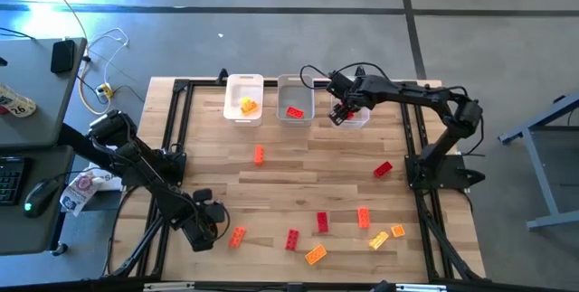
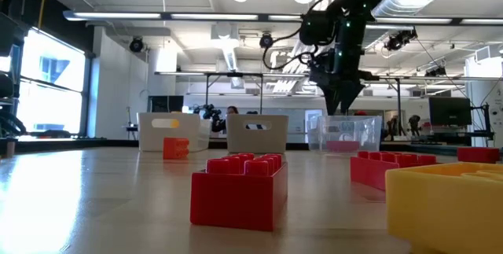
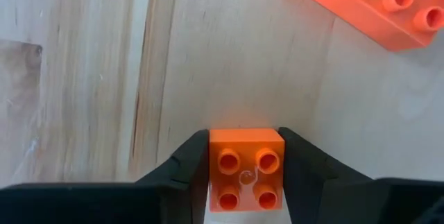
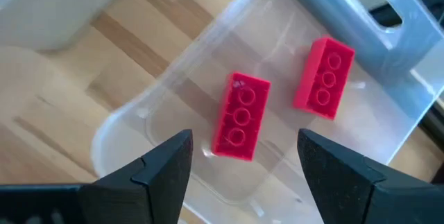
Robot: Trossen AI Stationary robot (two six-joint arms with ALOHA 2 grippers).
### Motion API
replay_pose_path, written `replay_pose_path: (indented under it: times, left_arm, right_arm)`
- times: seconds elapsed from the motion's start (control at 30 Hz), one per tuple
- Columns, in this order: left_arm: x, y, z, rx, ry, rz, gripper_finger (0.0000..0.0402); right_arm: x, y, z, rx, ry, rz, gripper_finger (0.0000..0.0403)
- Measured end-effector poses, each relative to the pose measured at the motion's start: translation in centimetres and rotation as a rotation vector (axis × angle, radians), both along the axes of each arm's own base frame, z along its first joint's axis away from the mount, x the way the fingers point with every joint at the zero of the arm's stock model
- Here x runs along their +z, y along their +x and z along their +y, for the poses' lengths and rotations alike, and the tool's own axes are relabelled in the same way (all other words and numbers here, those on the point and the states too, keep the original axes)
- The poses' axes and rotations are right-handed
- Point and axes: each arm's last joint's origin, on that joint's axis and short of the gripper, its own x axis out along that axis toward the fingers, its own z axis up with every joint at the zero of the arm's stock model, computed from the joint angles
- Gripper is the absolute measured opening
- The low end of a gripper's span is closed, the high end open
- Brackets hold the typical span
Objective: Sort & place blocks by color
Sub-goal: Put the orange game piece into the gray bin
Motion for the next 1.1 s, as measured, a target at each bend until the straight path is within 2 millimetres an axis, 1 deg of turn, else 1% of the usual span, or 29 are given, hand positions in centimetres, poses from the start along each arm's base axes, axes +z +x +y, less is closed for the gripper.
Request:
replay_pose_path:
  times: [0.1, 0.2, 0.3, 0.4, 0.63, 0.8, 0.97, 1.1]
  left_arm:
    - [0.2, 0.3, 0.4, 0.027, 0.021, -0.028, 0.0111]
    - [0.4, 0.6, 1.3, 0.055, 0.070, -0.054, 0.0111]
    - [1.2, 1.1, 2.2, 0.066, 0.097, -0.102, 0.0111]
    - [2.1, 1.7, 3.6, 0.075, 0.151, -0.167, 0.0111]
    - [5.0, 3.1, 8.1, 0.135, 0.339, -0.315, 0.0111]
    - [6.8, 3.8, 11.5, 0.202, 0.458, -0.397, 0.0111]
    - [8.5, 5.5, 14.5, 0.214, 0.548, -0.517, 0.0111]
    - [9.6, 6.8, 17.0, 0.206, 0.607, -0.617, 0.0111]
  right_arm:
    - [1.0, -0.1, 0.7, 0.016, -0.022, -0.024, 0.0247]
    - [2.2, -0.2, 1.6, 0.040, -0.043, -0.059, 0.0247]
    - [3.1, 0.0, 2.9, 0.081, -0.051, -0.096, 0.0247]
    - [3.5, 0.5, 4.4, 0.142, -0.032, -0.125, 0.0247]
    - [3.5, 1.9, 8.5, 0.304, 0.050, -0.154, 0.0247]
    - [3.5, 2.6, 11.4, 0.363, 0.072, -0.167, 0.0247]
    - [3.4, 2.9, 14.3, 0.455, 0.072, -0.159, 0.0247]
    - [3.0, 2.8, 16.6, 0.468, 0.071, -0.155, 0.0247]
